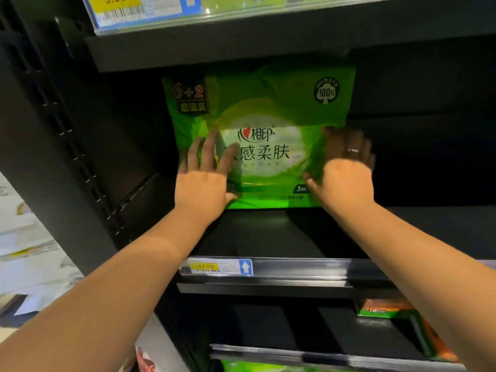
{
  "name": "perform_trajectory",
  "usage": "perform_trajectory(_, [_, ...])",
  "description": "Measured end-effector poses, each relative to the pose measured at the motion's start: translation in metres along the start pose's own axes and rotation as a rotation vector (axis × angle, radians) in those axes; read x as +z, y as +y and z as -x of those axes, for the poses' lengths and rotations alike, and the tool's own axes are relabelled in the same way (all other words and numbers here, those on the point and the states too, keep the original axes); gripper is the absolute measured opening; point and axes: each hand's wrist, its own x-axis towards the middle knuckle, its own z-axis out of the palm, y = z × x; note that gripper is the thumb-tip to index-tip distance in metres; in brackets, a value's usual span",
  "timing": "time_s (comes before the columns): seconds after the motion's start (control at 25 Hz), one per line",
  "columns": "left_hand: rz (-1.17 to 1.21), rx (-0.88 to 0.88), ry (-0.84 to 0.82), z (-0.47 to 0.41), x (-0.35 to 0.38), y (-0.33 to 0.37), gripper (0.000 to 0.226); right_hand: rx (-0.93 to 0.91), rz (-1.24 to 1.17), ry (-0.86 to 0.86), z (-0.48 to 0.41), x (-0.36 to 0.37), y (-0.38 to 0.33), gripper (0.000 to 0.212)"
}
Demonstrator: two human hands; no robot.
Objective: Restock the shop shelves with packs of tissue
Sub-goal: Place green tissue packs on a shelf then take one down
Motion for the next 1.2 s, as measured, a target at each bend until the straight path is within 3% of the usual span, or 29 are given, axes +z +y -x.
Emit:
perform_trajectory(0.12, [-0.008, -0.007, -0.064, 0.002, 0.002, -0.002, 0.113, -0.219, 0.116, -0.230, 0.006, 0.012, -0.005, 0.068])
perform_trajectory(0.28, [0.005, -0.019, -0.165, -0.005, 0.003, -0.003, 0.111, -0.199, 0.216, -0.389, -0.006, 0.033, -0.021, 0.074])
perform_trajectory(0.48, [0.019, -0.039, -0.277, -0.007, -0.008, 0.007, 0.105, -0.182, 0.167, -0.515, -0.005, 0.017, -0.018, 0.073])
perform_trajectory(0.64, [0.146, 0.079, -0.124, 0.007, -0.045, 0.026, 0.088, -0.051, 0.147, -0.424, 0.023, -0.015, -0.002, 0.056])
perform_trajectory(0.84, [0.473, 0.279, -0.491, 0.018, -0.090, 0.065, 0.075, 0.032, 0.254, -0.375, 0.064, -0.071, 0.030, 0.062])
perform_trajectory(1.08, [0.661, 0.520, -0.392, 0.052, -0.130, 0.155, 0.068, 0.177, 0.249, -0.201, 0.162, -0.139, 0.093, 0.057])
perform_trajectory(1.2, [0.784, 0.650, -0.372, 0.079, -0.135, 0.217, 0.060, 0.298, 0.262, -0.243, 0.223, -0.158, 0.137, 0.059])
